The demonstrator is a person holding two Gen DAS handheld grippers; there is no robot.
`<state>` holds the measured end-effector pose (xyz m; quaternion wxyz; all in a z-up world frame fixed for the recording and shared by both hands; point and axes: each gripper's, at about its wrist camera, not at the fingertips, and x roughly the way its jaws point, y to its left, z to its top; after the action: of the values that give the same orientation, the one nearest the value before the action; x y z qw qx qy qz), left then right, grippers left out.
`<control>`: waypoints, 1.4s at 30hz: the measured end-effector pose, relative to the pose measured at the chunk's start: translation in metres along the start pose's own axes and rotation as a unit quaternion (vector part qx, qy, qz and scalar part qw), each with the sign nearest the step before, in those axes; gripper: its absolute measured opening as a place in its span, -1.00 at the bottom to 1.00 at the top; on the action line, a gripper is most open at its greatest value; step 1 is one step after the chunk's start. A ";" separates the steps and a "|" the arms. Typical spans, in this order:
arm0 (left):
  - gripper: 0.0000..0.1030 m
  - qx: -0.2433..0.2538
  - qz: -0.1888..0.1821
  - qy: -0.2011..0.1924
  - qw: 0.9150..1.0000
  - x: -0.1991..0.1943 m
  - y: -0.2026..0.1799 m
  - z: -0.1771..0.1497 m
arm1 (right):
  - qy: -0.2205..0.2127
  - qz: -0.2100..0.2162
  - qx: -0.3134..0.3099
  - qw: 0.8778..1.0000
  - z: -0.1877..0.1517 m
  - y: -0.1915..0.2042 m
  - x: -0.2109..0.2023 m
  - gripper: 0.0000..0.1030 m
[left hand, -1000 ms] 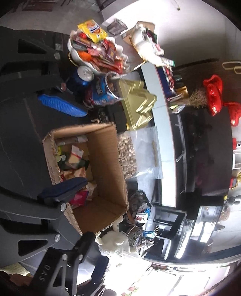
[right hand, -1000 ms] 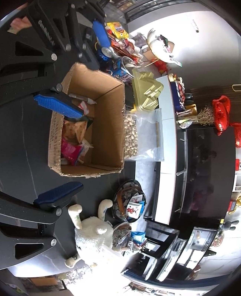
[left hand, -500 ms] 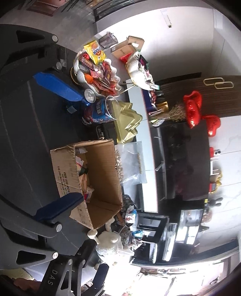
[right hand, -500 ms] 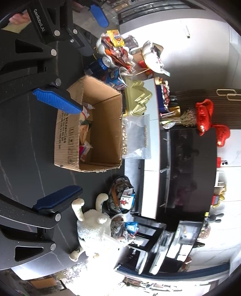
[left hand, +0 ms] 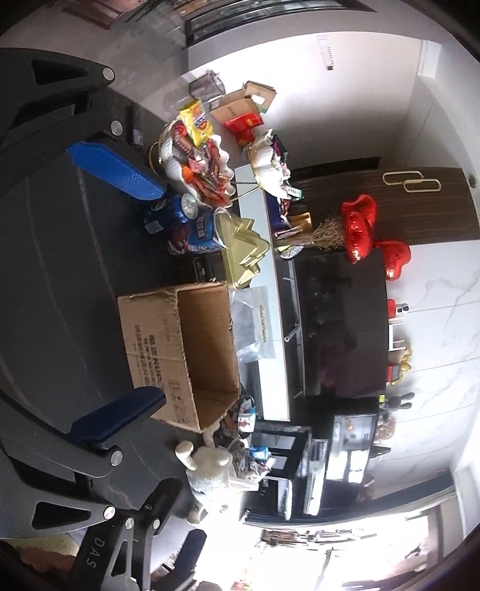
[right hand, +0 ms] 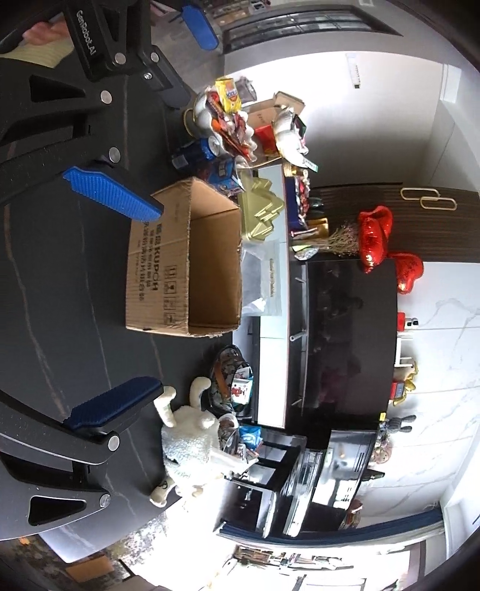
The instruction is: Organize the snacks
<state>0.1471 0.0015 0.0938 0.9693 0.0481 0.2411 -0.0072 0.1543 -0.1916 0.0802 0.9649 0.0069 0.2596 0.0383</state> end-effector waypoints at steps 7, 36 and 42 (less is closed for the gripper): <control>1.00 -0.001 0.000 -0.010 1.000 -0.023 -0.007 -0.012 | -0.018 -0.002 0.014 1.000 -0.016 -0.006 -0.030 0.75; 1.00 -0.004 0.014 -0.043 0.999 -0.083 -0.003 -0.039 | -0.044 0.000 -0.015 0.999 -0.042 0.004 -0.084 0.75; 1.00 -0.007 0.018 -0.053 0.998 -0.087 -0.003 -0.038 | -0.044 0.000 -0.014 0.999 -0.043 0.004 -0.085 0.75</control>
<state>0.0526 0.0017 0.1007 0.9810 0.0451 0.1887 0.0096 0.0591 -0.1940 0.0857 0.9755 -0.0051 0.2159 0.0415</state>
